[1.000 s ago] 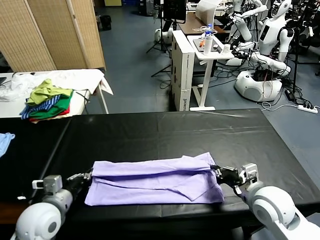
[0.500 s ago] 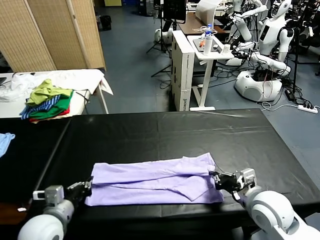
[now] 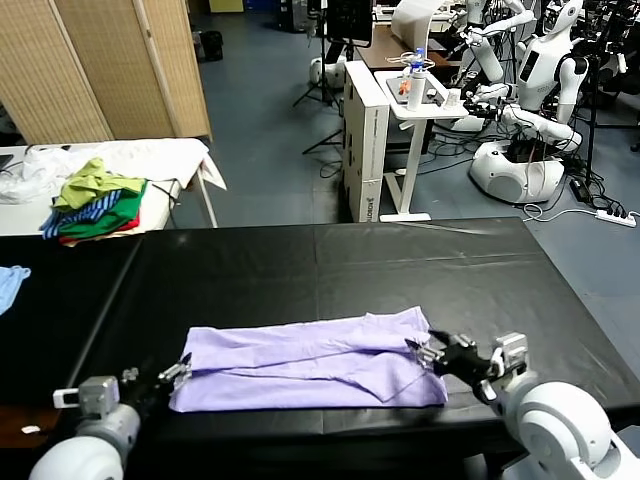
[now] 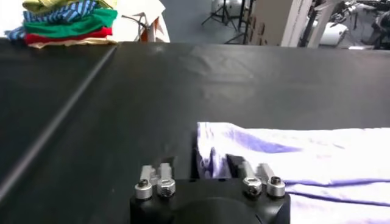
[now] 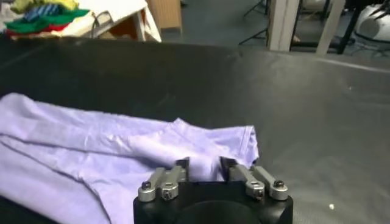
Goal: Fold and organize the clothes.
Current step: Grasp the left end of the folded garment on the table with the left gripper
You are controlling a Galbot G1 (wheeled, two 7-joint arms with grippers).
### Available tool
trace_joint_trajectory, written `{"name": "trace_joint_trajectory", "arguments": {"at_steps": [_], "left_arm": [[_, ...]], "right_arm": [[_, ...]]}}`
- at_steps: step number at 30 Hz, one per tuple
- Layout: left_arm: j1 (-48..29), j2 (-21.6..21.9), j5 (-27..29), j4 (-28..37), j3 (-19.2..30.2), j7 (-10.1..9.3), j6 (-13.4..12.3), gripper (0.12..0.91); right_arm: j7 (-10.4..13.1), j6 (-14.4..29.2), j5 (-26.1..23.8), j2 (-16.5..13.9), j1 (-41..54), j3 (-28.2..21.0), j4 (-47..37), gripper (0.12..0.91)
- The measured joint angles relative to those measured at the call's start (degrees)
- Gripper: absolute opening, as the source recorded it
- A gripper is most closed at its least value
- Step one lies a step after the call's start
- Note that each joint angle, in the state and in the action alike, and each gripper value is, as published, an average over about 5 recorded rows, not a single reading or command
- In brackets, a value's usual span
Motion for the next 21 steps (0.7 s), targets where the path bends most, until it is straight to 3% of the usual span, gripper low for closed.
{"name": "trace_joint_trajectory", "arguments": {"at_steps": [12, 21], "left_arm": [[-8.52, 0.46, -4.26, 6.10, 3.60, -0.06, -1.41, 0.907], [-9.77, 0.14, -5.47, 10.12, 5.03, 0.40, -1.15, 0.907]], "right_arm": [[2.58, 5.26, -7.40, 8.27, 9.58, -9.26, -11.72, 0.907], [2.76, 5.82, -9.31, 12.06, 12.91, -12.88, -17.43, 0.907]]}}
